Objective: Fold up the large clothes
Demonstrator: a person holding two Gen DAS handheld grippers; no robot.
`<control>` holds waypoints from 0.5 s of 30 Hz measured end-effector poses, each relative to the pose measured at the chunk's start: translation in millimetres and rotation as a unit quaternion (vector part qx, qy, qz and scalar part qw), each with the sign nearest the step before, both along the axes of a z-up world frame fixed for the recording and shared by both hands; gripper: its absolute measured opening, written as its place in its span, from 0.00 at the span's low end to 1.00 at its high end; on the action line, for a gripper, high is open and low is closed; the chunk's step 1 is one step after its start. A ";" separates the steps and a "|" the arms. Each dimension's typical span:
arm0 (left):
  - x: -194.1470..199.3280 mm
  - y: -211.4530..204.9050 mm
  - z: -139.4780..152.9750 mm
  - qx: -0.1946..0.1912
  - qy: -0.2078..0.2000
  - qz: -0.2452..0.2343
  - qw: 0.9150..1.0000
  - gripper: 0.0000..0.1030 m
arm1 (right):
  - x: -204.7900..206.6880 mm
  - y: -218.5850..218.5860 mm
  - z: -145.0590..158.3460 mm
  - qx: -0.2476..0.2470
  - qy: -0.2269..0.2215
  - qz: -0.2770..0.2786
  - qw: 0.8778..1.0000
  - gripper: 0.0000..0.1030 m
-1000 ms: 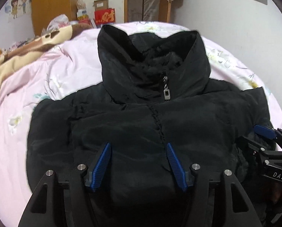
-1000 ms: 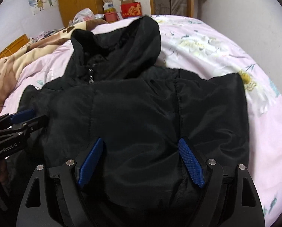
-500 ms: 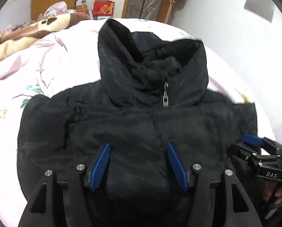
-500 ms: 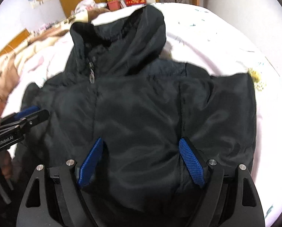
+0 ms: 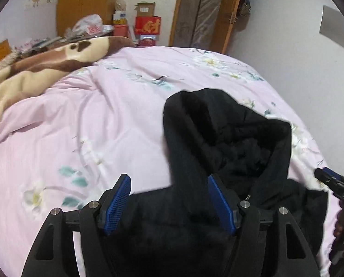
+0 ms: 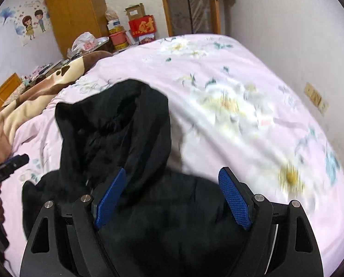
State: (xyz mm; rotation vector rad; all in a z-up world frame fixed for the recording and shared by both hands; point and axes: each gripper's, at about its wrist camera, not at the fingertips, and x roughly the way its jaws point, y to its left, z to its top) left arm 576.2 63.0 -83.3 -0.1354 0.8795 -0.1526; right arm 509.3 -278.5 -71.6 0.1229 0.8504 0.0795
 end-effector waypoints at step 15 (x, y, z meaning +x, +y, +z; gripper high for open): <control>125.4 9.2 21.2 -0.100 0.003 0.050 0.994 0.77 | 120.8 -6.8 -3.3 0.110 0.039 -0.063 0.991 0.80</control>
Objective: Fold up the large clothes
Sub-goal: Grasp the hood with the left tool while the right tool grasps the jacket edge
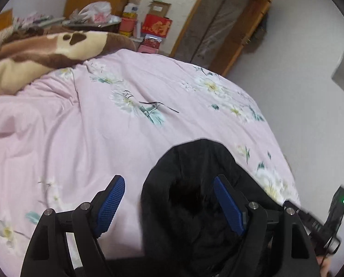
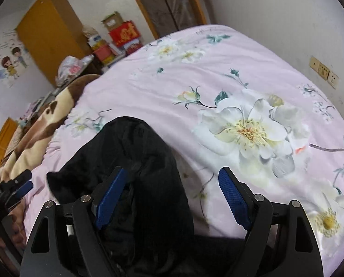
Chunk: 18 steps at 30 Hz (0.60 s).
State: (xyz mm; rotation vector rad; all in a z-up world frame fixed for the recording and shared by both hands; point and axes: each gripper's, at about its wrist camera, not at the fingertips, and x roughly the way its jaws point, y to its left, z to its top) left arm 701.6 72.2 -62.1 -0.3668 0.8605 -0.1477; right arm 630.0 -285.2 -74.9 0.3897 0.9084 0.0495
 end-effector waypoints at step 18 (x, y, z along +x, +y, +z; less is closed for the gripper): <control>-8.1 -17.8 -39.9 0.076 0.055 -0.009 0.996 0.03 | -24.4 37.5 -12.7 -0.115 -0.006 0.080 0.990 0.14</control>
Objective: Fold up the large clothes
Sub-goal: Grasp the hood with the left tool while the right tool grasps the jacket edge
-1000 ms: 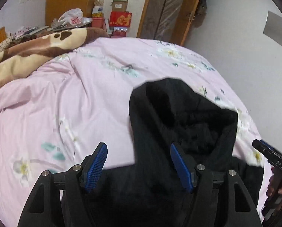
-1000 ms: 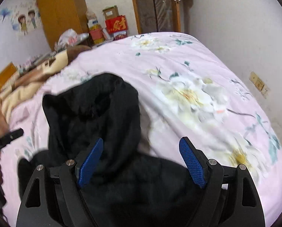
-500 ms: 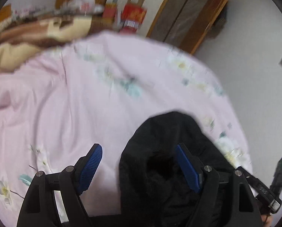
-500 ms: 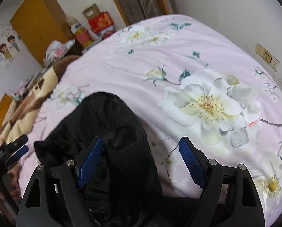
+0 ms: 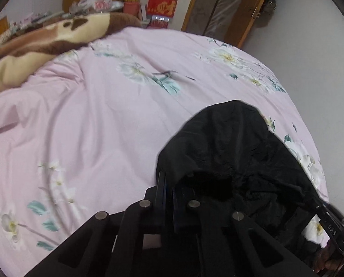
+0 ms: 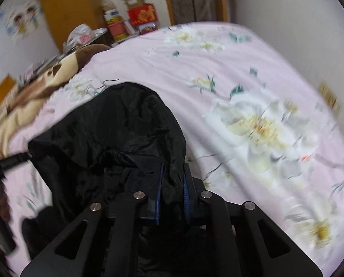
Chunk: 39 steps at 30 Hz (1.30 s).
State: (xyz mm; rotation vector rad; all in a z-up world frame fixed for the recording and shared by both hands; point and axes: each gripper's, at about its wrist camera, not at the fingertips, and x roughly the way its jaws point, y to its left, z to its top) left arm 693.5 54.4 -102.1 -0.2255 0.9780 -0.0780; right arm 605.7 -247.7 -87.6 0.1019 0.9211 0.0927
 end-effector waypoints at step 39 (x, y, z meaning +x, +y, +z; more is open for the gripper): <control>-242.3 97.3 -34.9 -0.121 0.004 0.002 0.993 0.55 | -208.5 -67.4 -11.7 -0.023 -0.038 -0.009 0.999 0.04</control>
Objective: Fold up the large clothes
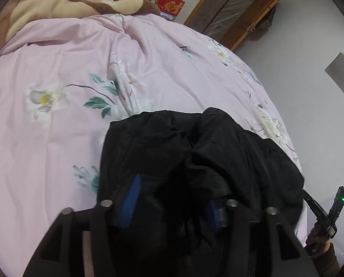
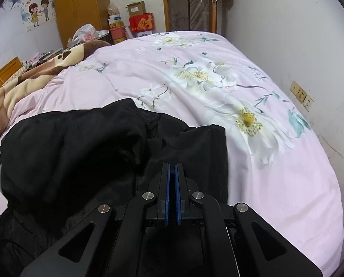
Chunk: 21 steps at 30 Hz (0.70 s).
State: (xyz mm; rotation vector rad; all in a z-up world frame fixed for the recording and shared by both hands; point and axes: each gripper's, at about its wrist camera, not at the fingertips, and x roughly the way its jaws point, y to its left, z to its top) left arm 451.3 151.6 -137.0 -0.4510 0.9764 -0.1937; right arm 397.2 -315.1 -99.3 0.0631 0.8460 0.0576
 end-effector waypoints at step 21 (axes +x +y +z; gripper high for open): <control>-17.5 -23.7 30.0 0.208 -0.031 -0.183 0.960 0.78 | -12.1 50.1 35.1 0.028 -0.040 0.040 0.998 0.04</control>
